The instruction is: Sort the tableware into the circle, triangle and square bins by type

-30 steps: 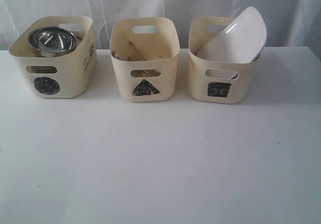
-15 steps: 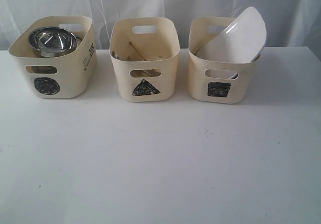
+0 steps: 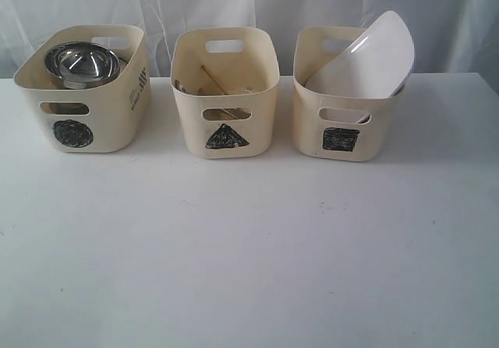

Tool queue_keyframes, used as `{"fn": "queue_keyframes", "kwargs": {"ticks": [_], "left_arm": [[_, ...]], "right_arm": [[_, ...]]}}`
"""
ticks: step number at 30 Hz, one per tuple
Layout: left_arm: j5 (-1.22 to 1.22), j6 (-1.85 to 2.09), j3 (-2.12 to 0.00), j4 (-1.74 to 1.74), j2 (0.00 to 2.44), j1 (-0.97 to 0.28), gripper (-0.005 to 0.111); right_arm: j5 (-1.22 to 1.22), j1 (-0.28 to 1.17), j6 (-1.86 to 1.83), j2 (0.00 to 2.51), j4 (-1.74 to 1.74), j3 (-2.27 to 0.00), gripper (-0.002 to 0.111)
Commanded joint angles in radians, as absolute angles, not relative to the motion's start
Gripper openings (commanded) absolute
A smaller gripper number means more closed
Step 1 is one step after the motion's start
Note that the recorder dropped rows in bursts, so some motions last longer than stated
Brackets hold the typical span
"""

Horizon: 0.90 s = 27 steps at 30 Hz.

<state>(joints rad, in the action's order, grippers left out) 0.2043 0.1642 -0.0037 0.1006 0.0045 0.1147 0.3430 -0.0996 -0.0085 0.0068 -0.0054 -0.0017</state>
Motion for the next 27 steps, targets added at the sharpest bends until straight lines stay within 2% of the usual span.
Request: {"fn": "queue_keyframes", "kwargs": {"ticks": [1, 19, 27], "left_arm": [[0.201, 0.165, 0.000, 0.103, 0.000, 0.117, 0.000], [0.201, 0.165, 0.000, 0.103, 0.000, 0.117, 0.000], [0.201, 0.165, 0.000, 0.103, 0.000, 0.071, 0.000]], "right_arm": [[0.341, -0.104, 0.000, 0.000, 0.011, 0.000, 0.000], [0.341, -0.104, 0.000, 0.000, 0.007, 0.000, 0.000], [0.341, -0.104, 0.000, 0.000, 0.007, 0.000, 0.000]]}}
